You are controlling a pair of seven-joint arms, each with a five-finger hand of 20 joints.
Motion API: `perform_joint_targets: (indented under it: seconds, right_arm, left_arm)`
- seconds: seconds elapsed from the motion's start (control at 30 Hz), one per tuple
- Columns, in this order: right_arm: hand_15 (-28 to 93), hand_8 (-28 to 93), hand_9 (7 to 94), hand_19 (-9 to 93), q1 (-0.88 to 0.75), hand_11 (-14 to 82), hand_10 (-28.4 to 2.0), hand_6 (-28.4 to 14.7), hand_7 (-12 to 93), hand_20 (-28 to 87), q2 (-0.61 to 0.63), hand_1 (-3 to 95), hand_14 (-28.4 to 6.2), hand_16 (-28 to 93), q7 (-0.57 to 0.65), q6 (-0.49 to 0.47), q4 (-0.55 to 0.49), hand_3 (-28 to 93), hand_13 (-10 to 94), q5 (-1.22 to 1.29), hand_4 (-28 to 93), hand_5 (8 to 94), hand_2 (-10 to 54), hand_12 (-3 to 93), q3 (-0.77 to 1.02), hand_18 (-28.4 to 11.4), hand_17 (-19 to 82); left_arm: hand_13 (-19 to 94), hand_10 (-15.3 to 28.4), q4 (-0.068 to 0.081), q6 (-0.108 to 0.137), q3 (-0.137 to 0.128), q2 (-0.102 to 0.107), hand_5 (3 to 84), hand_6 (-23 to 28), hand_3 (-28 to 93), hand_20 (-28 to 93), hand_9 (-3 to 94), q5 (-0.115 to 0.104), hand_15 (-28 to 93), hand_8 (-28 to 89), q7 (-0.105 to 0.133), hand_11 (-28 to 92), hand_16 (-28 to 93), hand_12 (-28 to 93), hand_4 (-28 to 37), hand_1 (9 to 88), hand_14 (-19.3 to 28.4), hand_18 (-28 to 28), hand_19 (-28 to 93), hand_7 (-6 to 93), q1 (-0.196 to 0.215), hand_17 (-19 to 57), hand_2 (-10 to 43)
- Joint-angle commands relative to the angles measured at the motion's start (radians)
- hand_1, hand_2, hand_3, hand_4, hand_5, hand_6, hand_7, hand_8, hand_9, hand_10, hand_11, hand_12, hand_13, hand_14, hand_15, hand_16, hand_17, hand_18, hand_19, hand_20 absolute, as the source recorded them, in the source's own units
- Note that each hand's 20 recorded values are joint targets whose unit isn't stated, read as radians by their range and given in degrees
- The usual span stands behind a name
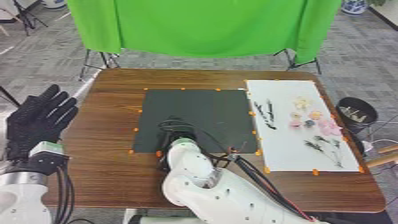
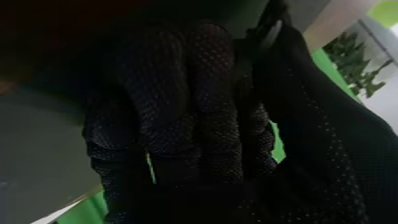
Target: Arrange flowers
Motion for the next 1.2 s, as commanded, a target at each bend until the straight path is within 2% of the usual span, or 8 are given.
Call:
perform_joint_targets:
  seconds: [0.03,0.33,0.47,0.63,0.8,0.97,1.1,1.2]
  right_arm:
    - [39,16,87.7,89,0.016,22.5,-11.0,-4.1,66,23,-0.019,44.8,-10.2,33,0.018,-0.083,-0.041,73,86,0.041,-14,59.0,-9.5,42.2,0.011,-25.5,50]
    - [37,7,82.1,87,0.013,30.6,-16.1,-8.2,53,20,-0.024,37.8,-12.0,28,0.013,-0.036,-0.029,77,84,0.006,-23,59.3,-9.5,25.4,0.017,-24.6,49]
    - [37,-16,80.8,87,0.0,31.1,-16.6,-9.3,49,18,-0.011,35.8,-12.0,27,-0.04,-0.066,-0.039,78,84,0.0,-23,60.3,-9.5,24.7,0.033,-24.4,49]
    - [37,-13,78.8,87,0.024,31.1,-16.8,-8.8,36,18,0.036,33.1,-12.4,26,-0.081,-0.023,-0.077,78,82,-0.032,-25,59.6,-9.5,24.1,0.005,-24.1,48]
    - [41,-9,73.1,87,0.004,31.1,-18.2,-11.1,25,19,0.136,29.1,-14.4,25,-0.228,-0.092,-0.171,78,77,-0.056,-21,54.4,-9.5,23.6,0.035,-25.1,43]
    - [48,-11,59.8,81,-0.07,25.5,-21.8,-10.1,24,22,0.261,24.3,-17.6,19,-0.448,-0.155,-0.269,80,60,-0.045,-21,48.9,0.0,19.9,0.116,-24.8,32]
    - [48,-11,57.0,80,-0.16,22.6,-21.7,-9.4,25,23,0.368,23.3,-17.8,19,-0.439,-0.105,-0.352,81,57,-0.114,-22,46.9,3.8,18.9,0.189,-24.1,31]
    - [48,-11,55.1,78,-0.303,21.6,-21.1,-9.1,25,23,0.453,24.2,-17.5,18,-0.454,-0.121,-0.438,82,55,-0.11,-22,45.1,2.5,18.7,0.373,-23.5,29]
  left_arm:
    - [27,16.0,0.005,0.01,0.008,0.007,44.0,9.5,74,8,37.1,-0.008,33,-8,0.002,18,-6,12,-28.2,28.5,16.1,14.2,35,12.5,-0.027,-4.4,13.4]
    - [27,16.1,0.008,0.011,0.014,0.012,44.1,9.6,73,8,37.2,-0.011,34,-8,0.003,18,-6,12,-28.3,28.2,16.3,14.3,35,12.7,-0.031,-4.5,13.0]
    - [27,16.1,0.002,0.018,0.005,0.009,44.1,9.7,73,8,37.2,-0.016,34,-8,0.01,18,-6,12,-28.3,28.1,16.2,14.5,36,12.8,-0.013,-4.6,12.9]
    - [27,16.2,-0.005,0.018,-0.011,-0.001,44.1,9.7,73,8,37.3,-0.04,35,-8,0.061,18,-6,12,-28.3,28.1,16.3,14.8,36,13.0,0.015,-4.8,12.8]
    - [27,16.2,0.002,0.002,-0.018,-0.036,44.2,9.7,73,8,37.3,-0.036,35,-8,0.042,18,-6,12,-28.3,28.2,16.5,15.0,36,13.3,0.02,-5.0,12.8]
    - [27,16.2,0.002,-0.007,-0.033,-0.052,44.1,9.8,73,8,37.2,-0.036,36,-8,0.043,19,-6,12,-28.3,28.2,16.4,15.1,37,13.3,0.041,-5.1,12.8]
    - [27,16.3,-0.005,-0.017,-0.033,-0.069,44.1,9.8,73,8,37.2,-0.027,36,-8,0.041,19,-6,13,-28.3,28.2,16.4,15.2,37,13.4,0.051,-5.1,12.8]
    - [27,16.3,-0.008,-0.019,-0.029,-0.057,44.1,9.8,73,8,37.3,-0.032,36,-8,0.057,19,-6,12,-28.3,28.1,16.6,15.3,37,13.4,0.057,-5.1,12.8]
